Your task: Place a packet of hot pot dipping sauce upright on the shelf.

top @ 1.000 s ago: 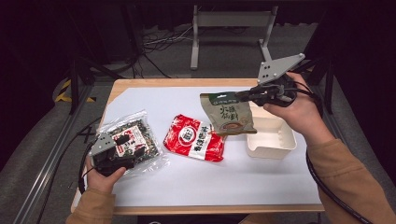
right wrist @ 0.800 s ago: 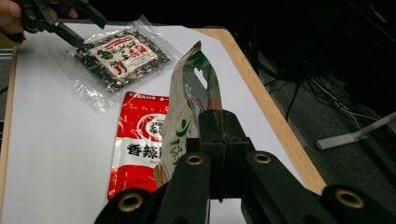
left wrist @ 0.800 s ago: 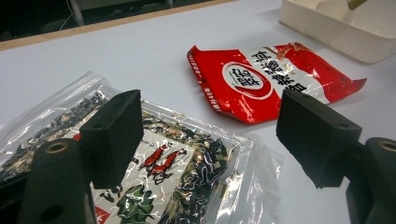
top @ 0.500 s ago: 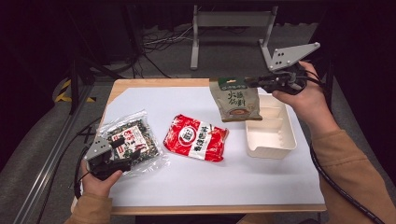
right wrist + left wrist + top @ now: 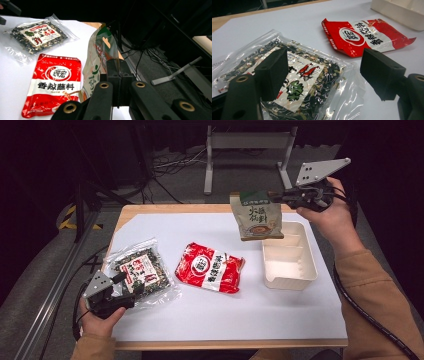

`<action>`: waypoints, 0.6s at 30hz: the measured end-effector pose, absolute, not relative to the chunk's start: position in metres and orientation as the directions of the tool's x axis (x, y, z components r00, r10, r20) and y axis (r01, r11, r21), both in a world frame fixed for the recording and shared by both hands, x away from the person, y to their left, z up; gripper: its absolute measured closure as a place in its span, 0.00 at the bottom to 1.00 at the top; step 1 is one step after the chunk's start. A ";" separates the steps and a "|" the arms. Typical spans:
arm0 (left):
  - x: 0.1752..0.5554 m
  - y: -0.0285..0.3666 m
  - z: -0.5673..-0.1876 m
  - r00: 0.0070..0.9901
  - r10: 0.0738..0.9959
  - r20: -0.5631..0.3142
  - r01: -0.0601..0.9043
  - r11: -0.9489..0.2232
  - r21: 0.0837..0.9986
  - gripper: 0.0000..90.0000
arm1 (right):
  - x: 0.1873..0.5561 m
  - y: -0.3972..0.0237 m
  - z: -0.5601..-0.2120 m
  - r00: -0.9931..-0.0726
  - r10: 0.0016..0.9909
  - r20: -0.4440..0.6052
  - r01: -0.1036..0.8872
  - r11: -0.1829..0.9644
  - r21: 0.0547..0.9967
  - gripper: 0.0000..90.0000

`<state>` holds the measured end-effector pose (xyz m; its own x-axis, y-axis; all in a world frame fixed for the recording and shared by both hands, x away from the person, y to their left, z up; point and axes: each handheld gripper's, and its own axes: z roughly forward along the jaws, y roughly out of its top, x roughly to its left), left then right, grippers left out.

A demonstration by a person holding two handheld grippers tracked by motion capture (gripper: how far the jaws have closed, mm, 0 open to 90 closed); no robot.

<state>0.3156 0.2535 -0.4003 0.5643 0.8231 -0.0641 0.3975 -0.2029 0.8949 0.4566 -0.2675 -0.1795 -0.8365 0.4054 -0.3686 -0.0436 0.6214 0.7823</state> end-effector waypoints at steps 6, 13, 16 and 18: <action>0.312 0.256 -0.401 0.551 0.832 -0.065 0.405 -0.199 0.892 0.26 | 0.463 -0.277 -0.183 -0.820 0.403 -0.407 -0.092 0.610 0.787 0.99; 0.307 0.258 -0.402 0.539 0.840 -0.060 0.409 -0.199 0.890 0.26 | 0.474 -0.290 -0.189 -0.814 0.418 -0.403 -0.085 0.600 0.796 0.99; 0.306 0.259 -0.402 0.538 0.841 -0.061 0.410 -0.198 0.890 0.26 | 0.479 -0.298 -0.193 -0.806 0.435 -0.401 -0.074 0.599 0.798 0.99; 0.306 0.259 -0.402 0.537 0.841 -0.064 0.412 -0.196 0.890 0.26 | 0.483 -0.304 -0.196 -0.799 0.449 -0.400 -0.069 0.592 0.803 1.00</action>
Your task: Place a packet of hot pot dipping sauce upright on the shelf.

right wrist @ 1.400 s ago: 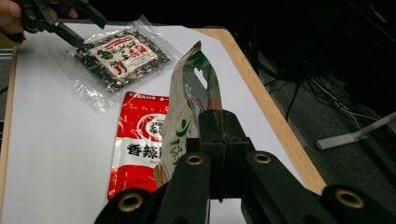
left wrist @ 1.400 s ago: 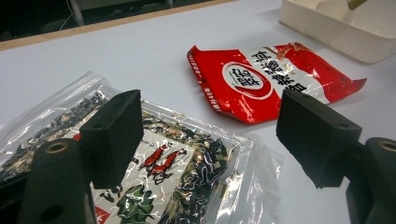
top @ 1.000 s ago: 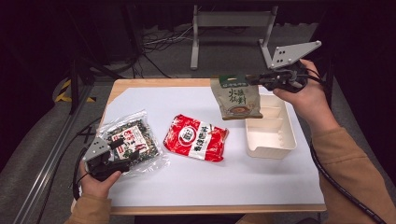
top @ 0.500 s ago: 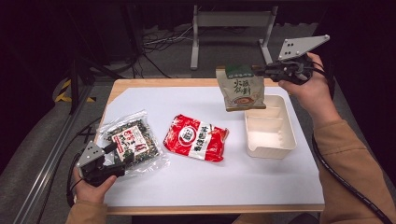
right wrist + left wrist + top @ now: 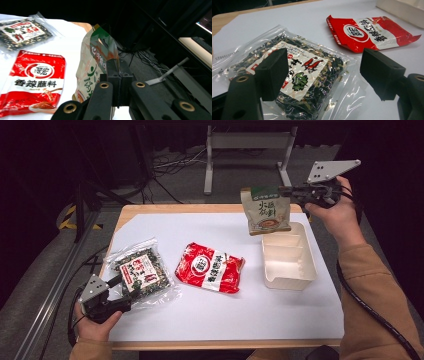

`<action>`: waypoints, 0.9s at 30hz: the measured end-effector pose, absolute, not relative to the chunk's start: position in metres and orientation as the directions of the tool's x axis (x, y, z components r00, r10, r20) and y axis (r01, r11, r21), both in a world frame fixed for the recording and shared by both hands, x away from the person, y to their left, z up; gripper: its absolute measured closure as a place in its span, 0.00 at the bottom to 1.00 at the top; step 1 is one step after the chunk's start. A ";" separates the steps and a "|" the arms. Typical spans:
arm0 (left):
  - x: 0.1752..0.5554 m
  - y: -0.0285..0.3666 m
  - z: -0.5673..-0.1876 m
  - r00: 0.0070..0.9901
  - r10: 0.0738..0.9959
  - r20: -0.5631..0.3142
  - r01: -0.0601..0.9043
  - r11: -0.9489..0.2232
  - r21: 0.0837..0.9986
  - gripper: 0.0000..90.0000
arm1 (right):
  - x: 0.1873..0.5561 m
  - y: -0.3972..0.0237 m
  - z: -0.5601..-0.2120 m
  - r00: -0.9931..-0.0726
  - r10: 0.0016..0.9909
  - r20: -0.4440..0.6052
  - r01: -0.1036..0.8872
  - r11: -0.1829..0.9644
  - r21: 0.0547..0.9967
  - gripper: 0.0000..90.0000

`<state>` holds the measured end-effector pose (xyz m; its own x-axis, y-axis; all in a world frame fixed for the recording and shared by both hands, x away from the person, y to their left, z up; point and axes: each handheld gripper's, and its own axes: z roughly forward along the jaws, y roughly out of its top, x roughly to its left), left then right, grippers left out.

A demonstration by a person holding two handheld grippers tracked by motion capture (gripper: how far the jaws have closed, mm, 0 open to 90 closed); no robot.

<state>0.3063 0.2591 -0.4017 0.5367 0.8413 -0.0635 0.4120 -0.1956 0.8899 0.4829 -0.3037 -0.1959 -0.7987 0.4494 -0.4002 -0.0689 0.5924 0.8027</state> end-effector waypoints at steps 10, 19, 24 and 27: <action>0.308 0.257 -0.402 0.540 0.840 -0.061 0.413 -0.201 0.888 0.26 | 0.498 -0.326 -0.209 -0.772 0.497 -0.397 -0.046 0.579 0.814 0.99; 0.308 0.257 -0.403 0.538 0.841 -0.061 0.418 -0.203 0.886 0.26 | 0.504 -0.334 -0.218 -0.760 0.504 -0.411 -0.046 0.589 0.807 0.99; 0.308 0.258 -0.404 0.534 0.843 -0.059 0.418 -0.203 0.885 0.26 | 0.511 -0.343 -0.224 -0.755 0.522 -0.398 -0.018 0.590 0.808 0.99; 0.308 0.257 -0.404 0.536 0.842 -0.063 0.421 -0.202 0.884 0.26 | 0.513 -0.346 -0.228 -0.753 0.521 -0.403 -0.011 0.601 0.799 0.99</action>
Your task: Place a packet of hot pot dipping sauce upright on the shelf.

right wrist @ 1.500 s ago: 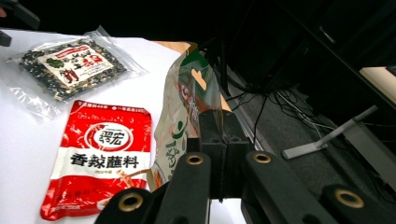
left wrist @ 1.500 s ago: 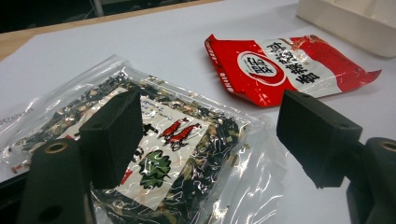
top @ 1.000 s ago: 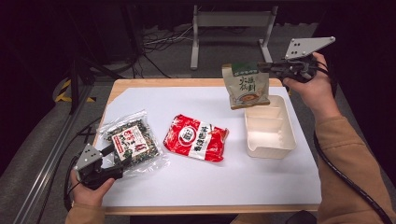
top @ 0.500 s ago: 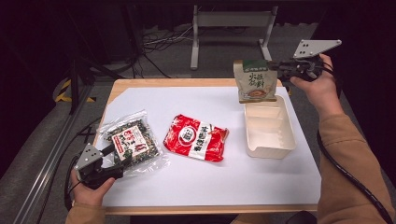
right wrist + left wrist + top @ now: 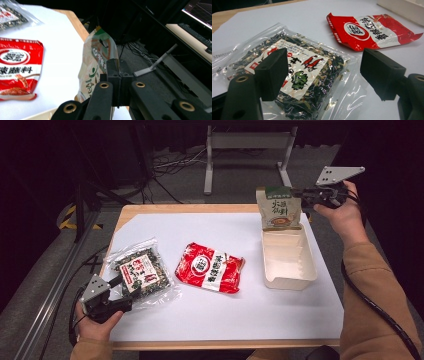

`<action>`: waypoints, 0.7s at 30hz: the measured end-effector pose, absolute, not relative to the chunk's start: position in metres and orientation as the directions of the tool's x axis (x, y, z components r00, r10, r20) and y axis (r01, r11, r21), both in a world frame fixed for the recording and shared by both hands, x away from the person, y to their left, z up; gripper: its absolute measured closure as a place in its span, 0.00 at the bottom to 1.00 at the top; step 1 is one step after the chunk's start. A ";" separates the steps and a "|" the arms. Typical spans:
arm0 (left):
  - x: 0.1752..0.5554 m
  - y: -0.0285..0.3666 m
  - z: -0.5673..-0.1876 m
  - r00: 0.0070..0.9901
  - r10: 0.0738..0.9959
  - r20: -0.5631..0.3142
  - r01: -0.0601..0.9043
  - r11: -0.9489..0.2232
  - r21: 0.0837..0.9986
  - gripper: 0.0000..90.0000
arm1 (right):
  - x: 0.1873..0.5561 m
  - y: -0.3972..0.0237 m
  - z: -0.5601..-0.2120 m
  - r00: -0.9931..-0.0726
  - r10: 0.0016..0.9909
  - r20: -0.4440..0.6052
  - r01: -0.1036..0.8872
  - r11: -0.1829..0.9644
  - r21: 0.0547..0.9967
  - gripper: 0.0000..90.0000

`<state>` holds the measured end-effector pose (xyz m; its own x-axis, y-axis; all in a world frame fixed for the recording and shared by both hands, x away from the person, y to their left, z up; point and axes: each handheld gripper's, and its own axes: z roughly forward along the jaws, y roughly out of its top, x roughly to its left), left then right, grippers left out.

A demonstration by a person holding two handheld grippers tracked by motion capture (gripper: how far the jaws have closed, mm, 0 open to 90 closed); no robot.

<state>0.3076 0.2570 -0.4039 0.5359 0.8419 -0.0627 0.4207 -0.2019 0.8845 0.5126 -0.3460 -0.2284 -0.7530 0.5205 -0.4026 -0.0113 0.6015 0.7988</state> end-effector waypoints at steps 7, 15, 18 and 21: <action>0.307 0.255 -0.404 0.536 0.842 -0.058 0.420 -0.206 0.884 0.26 | 0.520 -0.351 -0.240 -0.744 0.535 -0.401 0.014 0.612 0.791 0.99; 0.308 0.255 -0.404 0.536 0.842 -0.059 0.422 -0.207 0.883 0.26 | 0.527 -0.356 -0.254 -0.741 0.547 -0.390 0.044 0.619 0.784 0.99; 0.308 0.255 -0.404 0.537 0.842 -0.057 0.422 -0.209 0.882 0.26 | 0.529 -0.357 -0.260 -0.742 0.551 -0.383 0.054 0.618 0.785 0.99; 0.308 0.255 -0.404 0.536 0.842 -0.058 0.422 -0.208 0.882 0.26 | 0.530 -0.357 -0.265 -0.746 0.551 -0.373 0.060 0.614 0.787 0.99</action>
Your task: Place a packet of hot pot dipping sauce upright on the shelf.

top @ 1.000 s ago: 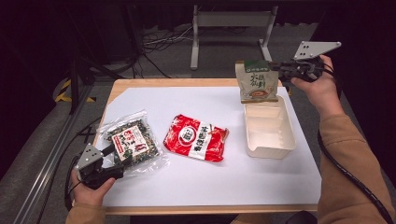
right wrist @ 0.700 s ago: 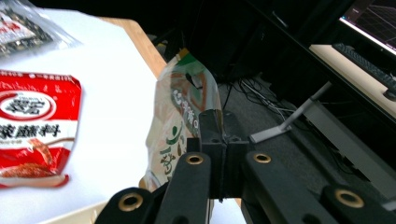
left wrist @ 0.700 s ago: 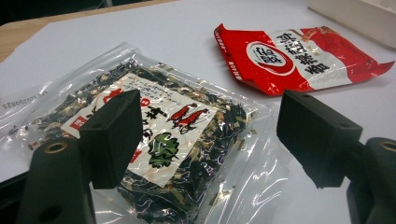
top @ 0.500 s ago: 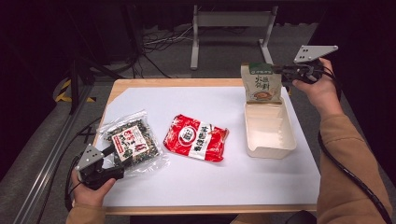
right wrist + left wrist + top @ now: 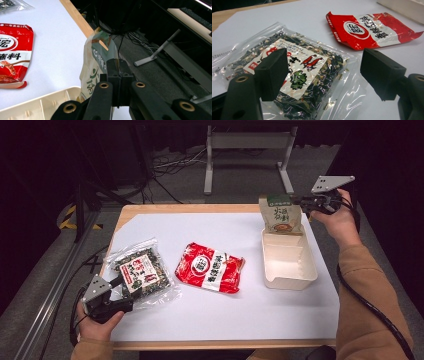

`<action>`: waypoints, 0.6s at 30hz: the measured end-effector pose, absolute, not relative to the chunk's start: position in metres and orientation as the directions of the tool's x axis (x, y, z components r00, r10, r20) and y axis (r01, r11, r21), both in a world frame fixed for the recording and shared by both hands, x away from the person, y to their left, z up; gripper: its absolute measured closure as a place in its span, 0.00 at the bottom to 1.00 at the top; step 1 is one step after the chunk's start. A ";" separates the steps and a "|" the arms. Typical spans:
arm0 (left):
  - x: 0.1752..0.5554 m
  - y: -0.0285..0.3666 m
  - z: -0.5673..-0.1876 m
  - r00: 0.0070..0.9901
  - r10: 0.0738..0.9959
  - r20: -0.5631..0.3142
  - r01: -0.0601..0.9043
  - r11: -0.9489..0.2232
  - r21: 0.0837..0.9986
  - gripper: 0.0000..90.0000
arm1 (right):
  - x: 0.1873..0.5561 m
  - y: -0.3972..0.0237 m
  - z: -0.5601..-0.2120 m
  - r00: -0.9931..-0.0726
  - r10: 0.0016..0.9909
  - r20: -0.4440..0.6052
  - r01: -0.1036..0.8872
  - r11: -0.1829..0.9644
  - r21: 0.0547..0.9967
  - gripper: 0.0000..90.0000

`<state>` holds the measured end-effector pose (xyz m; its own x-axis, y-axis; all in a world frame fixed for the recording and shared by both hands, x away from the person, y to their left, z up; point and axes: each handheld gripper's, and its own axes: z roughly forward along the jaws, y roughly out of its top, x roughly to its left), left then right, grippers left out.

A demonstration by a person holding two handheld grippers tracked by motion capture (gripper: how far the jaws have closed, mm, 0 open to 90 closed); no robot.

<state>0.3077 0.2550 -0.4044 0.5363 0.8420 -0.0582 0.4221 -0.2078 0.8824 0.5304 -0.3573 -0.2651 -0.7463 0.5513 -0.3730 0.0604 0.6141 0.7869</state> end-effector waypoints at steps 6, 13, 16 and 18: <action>0.308 0.255 -0.404 0.537 0.842 -0.055 0.421 -0.211 0.882 0.26 | 0.531 -0.358 -0.275 -0.752 0.558 -0.350 0.077 0.602 0.795 0.99; 0.311 0.253 -0.405 0.544 0.837 -0.058 0.420 -0.212 0.883 0.26 | 0.531 -0.360 -0.288 -0.754 0.571 -0.325 0.110 0.598 0.794 0.98; 0.312 0.251 -0.404 0.548 0.834 -0.057 0.420 -0.216 0.881 0.26 | 0.530 -0.364 -0.289 -0.745 0.586 -0.320 0.125 0.593 0.796 0.96; 0.313 0.250 -0.404 0.554 0.831 -0.056 0.418 -0.219 0.882 0.26 | 0.529 -0.368 -0.290 -0.733 0.598 -0.324 0.141 0.600 0.787 0.94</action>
